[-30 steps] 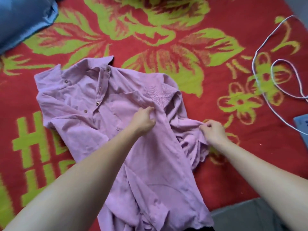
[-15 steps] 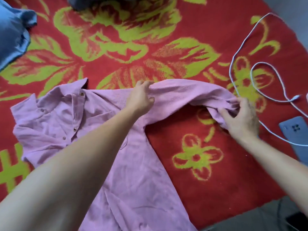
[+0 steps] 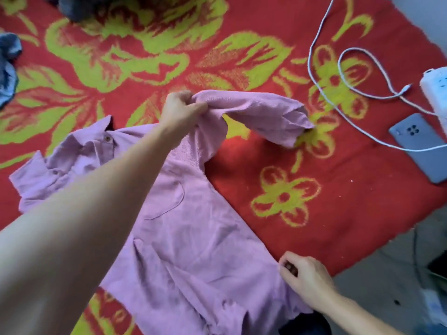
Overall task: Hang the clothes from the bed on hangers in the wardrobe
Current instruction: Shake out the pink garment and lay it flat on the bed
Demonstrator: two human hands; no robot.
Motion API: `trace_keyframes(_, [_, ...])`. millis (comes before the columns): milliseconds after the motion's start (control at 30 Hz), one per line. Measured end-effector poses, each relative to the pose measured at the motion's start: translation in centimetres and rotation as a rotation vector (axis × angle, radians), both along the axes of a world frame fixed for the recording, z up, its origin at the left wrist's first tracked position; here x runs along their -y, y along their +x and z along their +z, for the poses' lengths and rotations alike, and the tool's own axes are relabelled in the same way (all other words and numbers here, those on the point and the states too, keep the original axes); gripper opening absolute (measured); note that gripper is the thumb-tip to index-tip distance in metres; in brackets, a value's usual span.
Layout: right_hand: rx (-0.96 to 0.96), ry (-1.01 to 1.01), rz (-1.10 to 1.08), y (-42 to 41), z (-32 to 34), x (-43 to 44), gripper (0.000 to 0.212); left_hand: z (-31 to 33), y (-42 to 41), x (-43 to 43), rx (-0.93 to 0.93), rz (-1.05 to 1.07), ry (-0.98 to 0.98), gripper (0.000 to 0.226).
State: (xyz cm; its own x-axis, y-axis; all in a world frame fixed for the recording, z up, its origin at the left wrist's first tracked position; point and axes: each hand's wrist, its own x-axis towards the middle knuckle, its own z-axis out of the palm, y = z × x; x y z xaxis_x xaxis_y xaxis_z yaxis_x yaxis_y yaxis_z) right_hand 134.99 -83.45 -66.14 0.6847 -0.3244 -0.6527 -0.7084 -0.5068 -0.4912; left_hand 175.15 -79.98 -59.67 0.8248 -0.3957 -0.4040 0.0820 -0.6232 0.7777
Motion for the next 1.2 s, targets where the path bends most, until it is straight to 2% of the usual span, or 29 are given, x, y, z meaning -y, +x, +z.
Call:
trace_keyframes(100, [0.225, -0.077, 0.087, -1.5, 2.3, -3.4, 0.014, 3.9, 0.5, -5.3, -0.078, 0.075, -0.153, 0.028])
trace_keyframes(200, [0.31, -0.093, 0.223, -2.7, 3.7, -9.2, 0.013, 5.9, 0.6, -12.4, -0.146, 0.239, -0.198, 0.036])
trace_keyframes(267, [0.261, -0.041, 0.315, -3.1, 3.4, -14.1, 0.015, 5.8, 0.6, -18.1, -0.184, 0.342, -0.208, 0.039])
trace_keyframes(367, [0.024, 0.122, 0.324, -2.8, 2.4, -19.7, 0.03, 5.0, 0.5, -26.1, -0.186, 0.407, -0.164, 0.037])
trace_keyframes(500, [0.065, 0.059, 0.173, 1.5, 2.7, -20.2, 0.015, 1.9, -0.7, -34.3, -0.224, 0.435, 0.036, 0.021])
trace_keyframes(567, [0.124, -0.059, 0.078, 4.4, 3.4, -18.4, 0.008, 0.4, -1.9, -36.7, -0.148, 0.384, 0.179, 0.011])
trace_keyframes(667, [0.154, -0.194, 0.026, 7.7, 4.0, -15.7, 0.015, -0.4, -2.3, -37.1, 0.194, 0.398, 0.378, 0.037])
trace_keyframes(700, [0.144, -0.207, 0.031, 8.6, 3.9, -15.2, 0.019, -0.3, -1.8, -36.3, 0.297, 0.355, 0.362, 0.044])
trace_keyframes(767, [0.096, -0.165, 0.05, 10.2, 3.0, -15.0, 0.024, -0.5, -0.5, -34.0, 0.375, 0.256, 0.261, 0.05])
trace_keyframes(867, [-0.001, -0.077, 0.029, 12.4, 1.1, -15.9, 0.018, -1.3, 0.9, -30.5, 0.194, 0.205, 0.306, 0.056])
trace_keyframes(900, [-0.002, -0.086, 0.02, 13.0, 0.5, -15.9, 0.008, -1.8, 1.1, -29.6, 0.13, 0.2, 0.325, 0.041])
trace_keyframes(933, [0.03, -0.115, 0.01, 13.7, 0.3, -15.9, 0.008, -1.8, 0.7, -29.1, 0.13, 0.186, 0.344, 0.018])
trace_keyframes(967, [0.083, -0.123, -0.035, 14.8, 0.2, -15.7, 0.017, -1.9, 0.3, -28.9, 0.187, 0.15, 0.339, 0.016])
trace_keyframes(1033, [0.224, 0.065, -0.318, 18.1, 1.0, -15.4, 0.025, -2.0, -1.3, -29.5, 0.398, 0.032, 0.253, 0.027])
trace_keyframes(1100, [0.271, 0.333, -0.658, 22.6, 2.6, -15.0, 0.027, -1.8, -4.3, -31.3, 0.544, -0.138, 0.089, 0.026])
trace_keyframes(1167, [0.236, 0.531, -0.806, 27.2, 4.2, -14.4, 0.041, -1.9, -7.6, -34.2, 0.602, -0.332, 0.012, 0.02])
trace_keyframes(1200, [0.194, 0.577, -0.787, 29.0, 4.9, -14.4, 0.049, -2.0, -9.1, -35.9, 0.617, -0.416, 0.02, 0.016])
